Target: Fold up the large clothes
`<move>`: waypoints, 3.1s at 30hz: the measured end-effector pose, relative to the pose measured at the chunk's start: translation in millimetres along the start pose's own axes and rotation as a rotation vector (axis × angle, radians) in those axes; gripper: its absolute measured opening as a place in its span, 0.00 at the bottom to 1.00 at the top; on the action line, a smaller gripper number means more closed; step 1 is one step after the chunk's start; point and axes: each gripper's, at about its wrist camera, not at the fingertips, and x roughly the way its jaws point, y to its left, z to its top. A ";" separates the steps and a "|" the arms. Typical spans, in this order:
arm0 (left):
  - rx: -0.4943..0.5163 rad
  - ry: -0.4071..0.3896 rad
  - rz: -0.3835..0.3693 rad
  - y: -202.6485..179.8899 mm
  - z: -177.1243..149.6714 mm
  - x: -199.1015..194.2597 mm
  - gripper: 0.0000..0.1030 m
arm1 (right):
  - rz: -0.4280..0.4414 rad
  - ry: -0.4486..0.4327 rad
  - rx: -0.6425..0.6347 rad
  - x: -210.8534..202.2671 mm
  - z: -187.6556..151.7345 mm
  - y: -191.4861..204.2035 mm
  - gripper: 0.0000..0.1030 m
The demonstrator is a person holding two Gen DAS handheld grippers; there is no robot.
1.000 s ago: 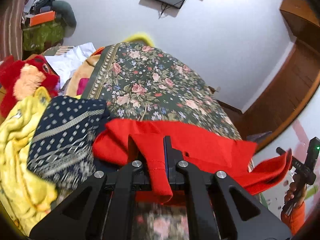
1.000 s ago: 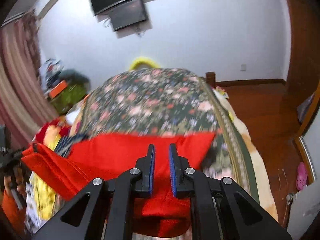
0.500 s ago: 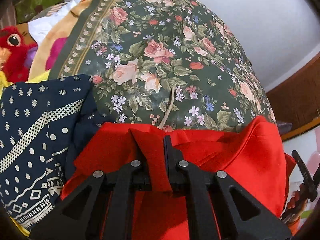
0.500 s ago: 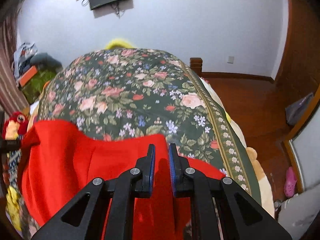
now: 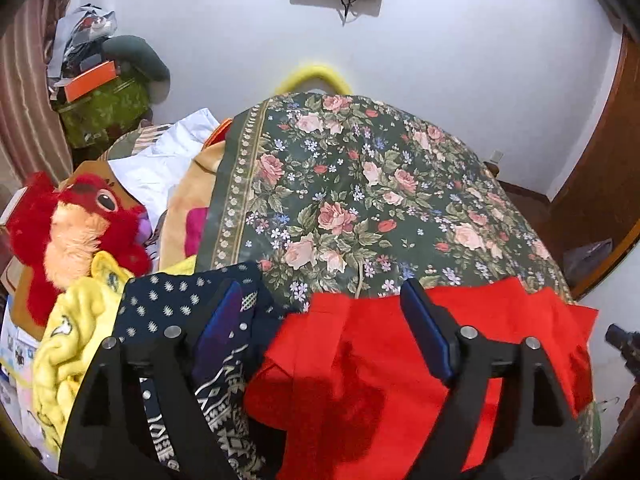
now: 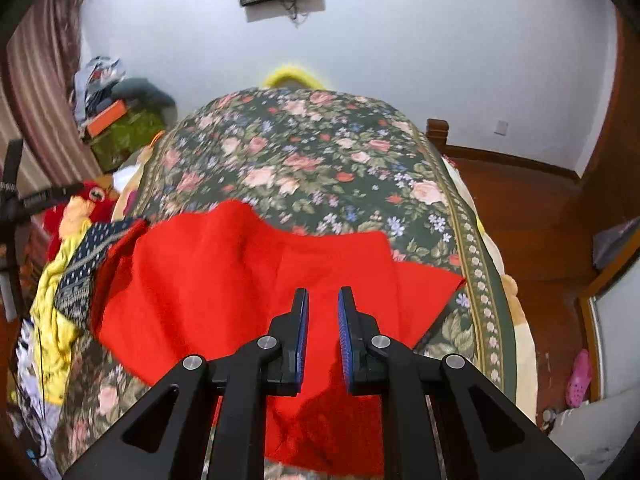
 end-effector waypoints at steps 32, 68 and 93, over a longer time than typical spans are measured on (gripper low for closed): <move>0.245 0.213 0.295 12.7 -166.2 63.6 0.81 | -0.386 0.138 -0.221 54.2 -91.2 -50.7 0.86; -0.546 0.123 -0.347 17.4 -163.4 104.0 0.56 | 0.042 0.205 0.008 79.8 -77.9 28.2 0.87; -0.343 -0.172 -0.117 59.5 -189.5 -108.9 0.07 | 0.274 0.178 -0.196 25.2 -72.5 207.8 0.87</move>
